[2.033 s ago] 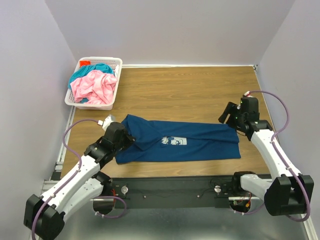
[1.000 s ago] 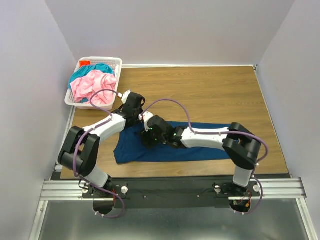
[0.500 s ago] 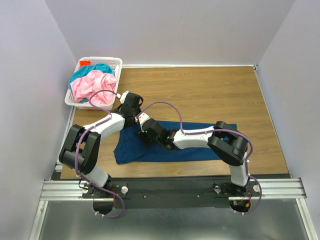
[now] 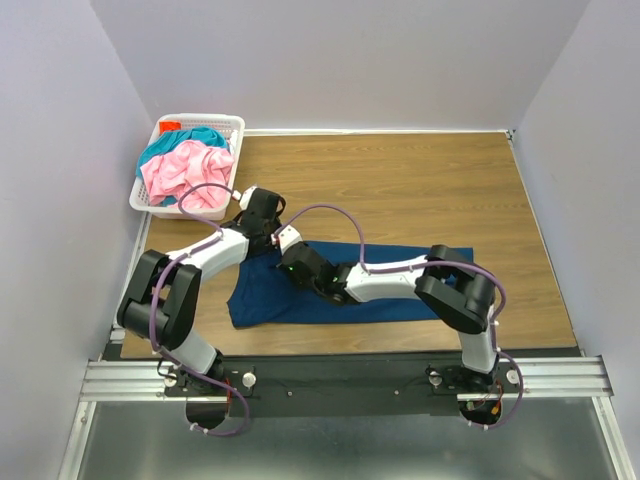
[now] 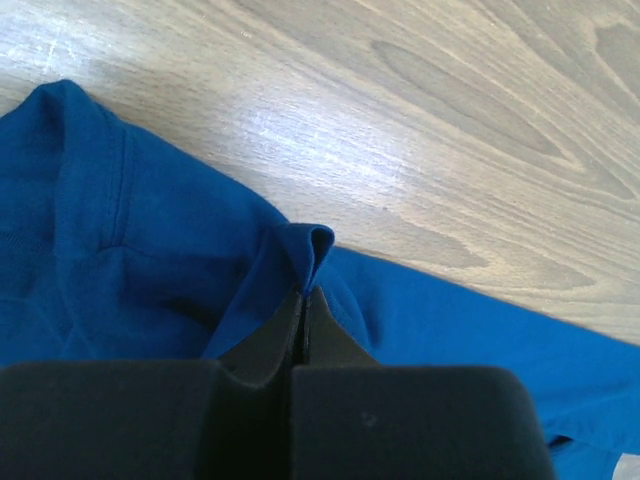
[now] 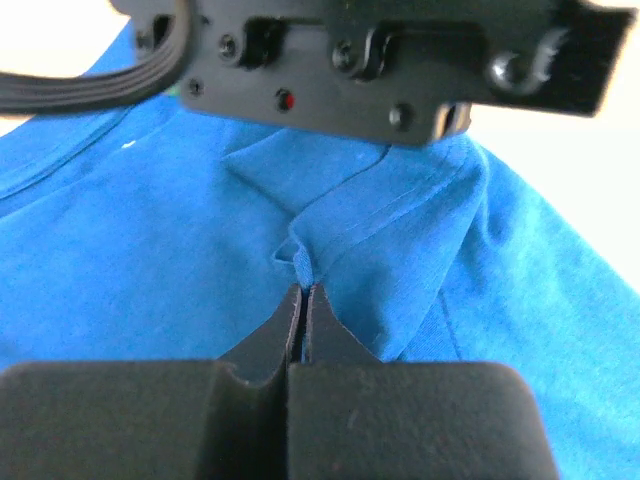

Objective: Fold and stack the t-shirts
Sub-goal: Fold the tshirt

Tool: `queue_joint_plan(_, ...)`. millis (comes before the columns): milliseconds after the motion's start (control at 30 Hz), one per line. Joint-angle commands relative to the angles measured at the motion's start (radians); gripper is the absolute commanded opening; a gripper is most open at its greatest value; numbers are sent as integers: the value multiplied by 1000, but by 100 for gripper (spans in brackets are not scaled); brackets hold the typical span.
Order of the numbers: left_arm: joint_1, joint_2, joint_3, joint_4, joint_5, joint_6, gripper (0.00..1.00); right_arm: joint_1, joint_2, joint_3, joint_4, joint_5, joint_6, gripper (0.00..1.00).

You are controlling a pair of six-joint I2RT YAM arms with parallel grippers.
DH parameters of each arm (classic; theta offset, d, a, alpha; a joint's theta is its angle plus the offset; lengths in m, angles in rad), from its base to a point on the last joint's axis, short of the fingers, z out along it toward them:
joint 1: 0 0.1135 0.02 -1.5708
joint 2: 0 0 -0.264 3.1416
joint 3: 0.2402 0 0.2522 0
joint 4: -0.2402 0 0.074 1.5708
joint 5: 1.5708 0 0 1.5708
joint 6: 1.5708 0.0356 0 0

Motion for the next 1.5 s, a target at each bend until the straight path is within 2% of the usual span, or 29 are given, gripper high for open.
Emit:
queue_joint_plan(0, -2, -54, -24, -3, 13, 1, 0, 10, -98, -55, 24, -87, 38, 1)
queue_joint_plan(367, 1, -169, -97, -47, -11, -25, 0, 11, -205, -142, 11, -249, 13, 1)
queue_joint_plan(733, 1, -479, -257, -242, -64, -116, 0, 11, -248, -169, -51, -381, -38, 1)
queue_joint_plan(967, 0, -623, -372, -315, -31, -182, 0, 11, -273, -167, -86, -423, -61, 1)
queue_joint_plan(1367, -29, -704, -445, -326, 42, -208, 0, 10, -323, -222, -164, -463, -67, 1)
queue_joint_plan(1467, -52, -704, -439, -384, 36, -208, 0, 10, -320, -245, -166, -477, -54, 1)
